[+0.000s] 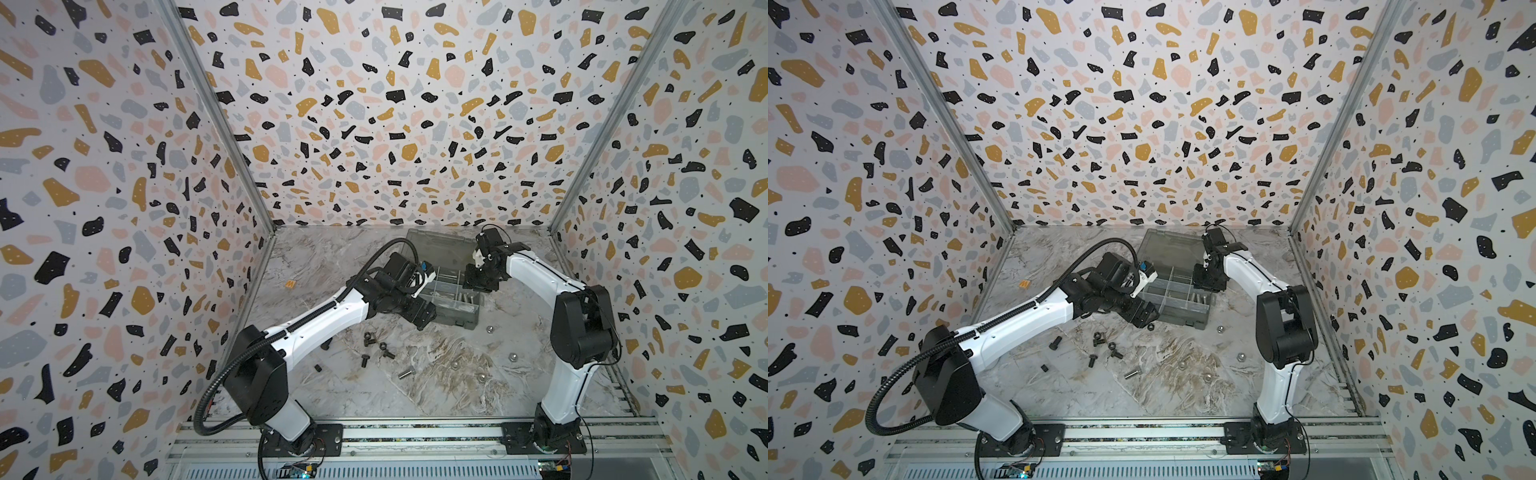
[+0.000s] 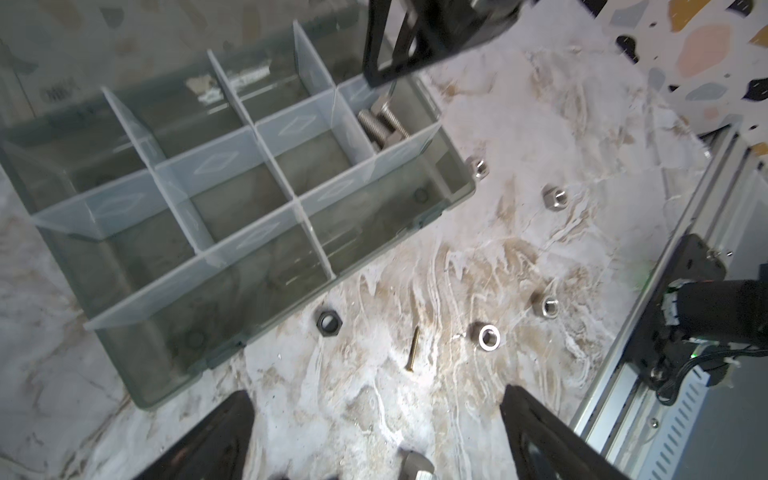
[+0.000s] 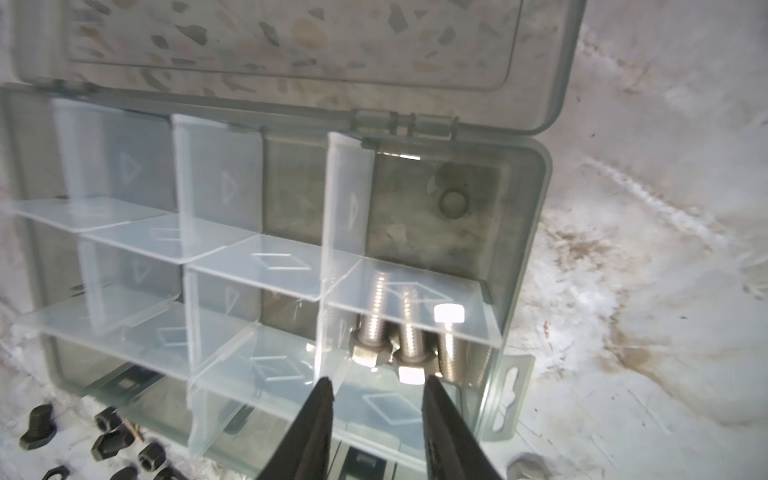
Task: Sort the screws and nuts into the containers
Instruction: 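Grasp a silver bolt with the left gripper while the right arm moves toward nuts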
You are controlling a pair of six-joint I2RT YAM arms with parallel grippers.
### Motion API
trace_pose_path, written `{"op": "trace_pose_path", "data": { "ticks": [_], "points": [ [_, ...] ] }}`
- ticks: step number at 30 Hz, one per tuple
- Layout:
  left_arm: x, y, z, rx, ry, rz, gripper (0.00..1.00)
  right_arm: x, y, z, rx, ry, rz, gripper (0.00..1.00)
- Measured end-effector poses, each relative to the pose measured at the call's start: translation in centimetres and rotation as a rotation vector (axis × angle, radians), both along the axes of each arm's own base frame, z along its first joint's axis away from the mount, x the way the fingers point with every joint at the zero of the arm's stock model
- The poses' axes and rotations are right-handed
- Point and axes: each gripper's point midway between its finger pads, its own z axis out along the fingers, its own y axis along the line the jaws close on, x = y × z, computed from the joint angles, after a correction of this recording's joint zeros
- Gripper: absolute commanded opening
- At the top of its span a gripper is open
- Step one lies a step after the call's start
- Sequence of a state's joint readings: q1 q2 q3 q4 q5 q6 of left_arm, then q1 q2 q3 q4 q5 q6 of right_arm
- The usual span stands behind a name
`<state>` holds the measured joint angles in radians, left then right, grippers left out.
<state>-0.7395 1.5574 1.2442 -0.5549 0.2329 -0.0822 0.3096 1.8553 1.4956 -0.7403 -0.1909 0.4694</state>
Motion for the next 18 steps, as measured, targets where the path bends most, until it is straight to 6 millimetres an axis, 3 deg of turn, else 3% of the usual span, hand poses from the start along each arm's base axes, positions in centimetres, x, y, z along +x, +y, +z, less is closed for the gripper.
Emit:
{"op": "trace_pose_path", "data": {
  "ticks": [5,8,18],
  "points": [
    [-2.9,3.5,-5.5,0.123,0.1,0.054,0.89,-1.7,0.7,4.1,0.032,-0.073,0.039,0.44],
    [-4.8,4.7,-7.5,0.158,0.138,0.073,0.89,-3.7,1.0,5.4,0.048,-0.09,0.066,0.45],
    [-9.3,3.7,-9.6,0.157,0.143,0.051,0.81,-10.3,0.3,3.9,0.043,-0.017,0.115,0.46]
  ]
}}
